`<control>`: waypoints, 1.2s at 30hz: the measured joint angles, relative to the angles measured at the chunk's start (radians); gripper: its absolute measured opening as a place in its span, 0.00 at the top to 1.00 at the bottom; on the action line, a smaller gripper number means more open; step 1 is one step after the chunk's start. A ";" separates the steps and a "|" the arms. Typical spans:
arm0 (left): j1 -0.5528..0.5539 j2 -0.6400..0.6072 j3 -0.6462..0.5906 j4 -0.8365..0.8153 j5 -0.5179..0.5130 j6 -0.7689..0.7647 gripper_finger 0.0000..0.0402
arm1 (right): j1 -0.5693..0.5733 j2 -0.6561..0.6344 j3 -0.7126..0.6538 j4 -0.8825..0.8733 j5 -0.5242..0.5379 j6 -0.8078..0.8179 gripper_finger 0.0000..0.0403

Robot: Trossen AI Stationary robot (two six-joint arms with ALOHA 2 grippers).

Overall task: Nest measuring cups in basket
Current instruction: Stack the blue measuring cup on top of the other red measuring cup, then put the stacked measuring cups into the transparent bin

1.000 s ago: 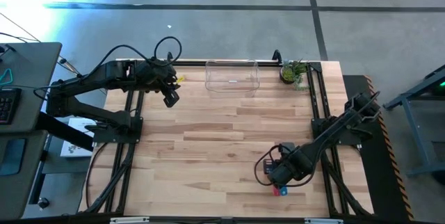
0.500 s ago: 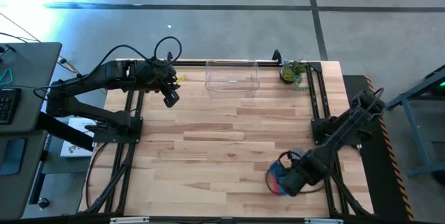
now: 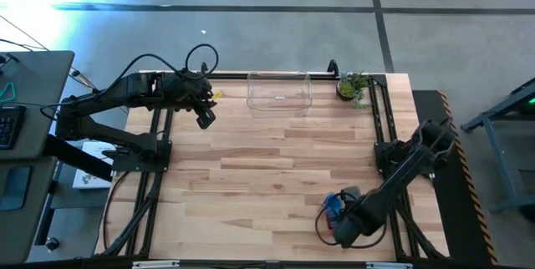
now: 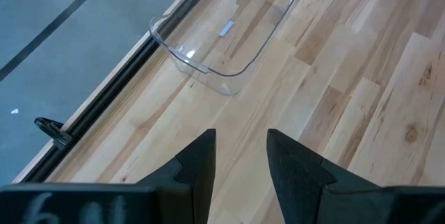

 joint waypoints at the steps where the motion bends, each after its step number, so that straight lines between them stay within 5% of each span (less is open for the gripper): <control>1: 0.000 0.000 0.000 0.000 0.000 0.000 0.71 | 0.000 0.007 0.000 0.005 0.000 0.000 0.79; 27: 0.000 0.000 0.000 0.000 0.001 0.026 0.71 | -0.003 0.023 0.000 0.136 -0.007 0.008 0.79; 36: 0.000 -0.031 0.000 0.000 0.049 0.027 0.71 | -0.022 -0.083 0.000 0.093 0.001 0.008 0.79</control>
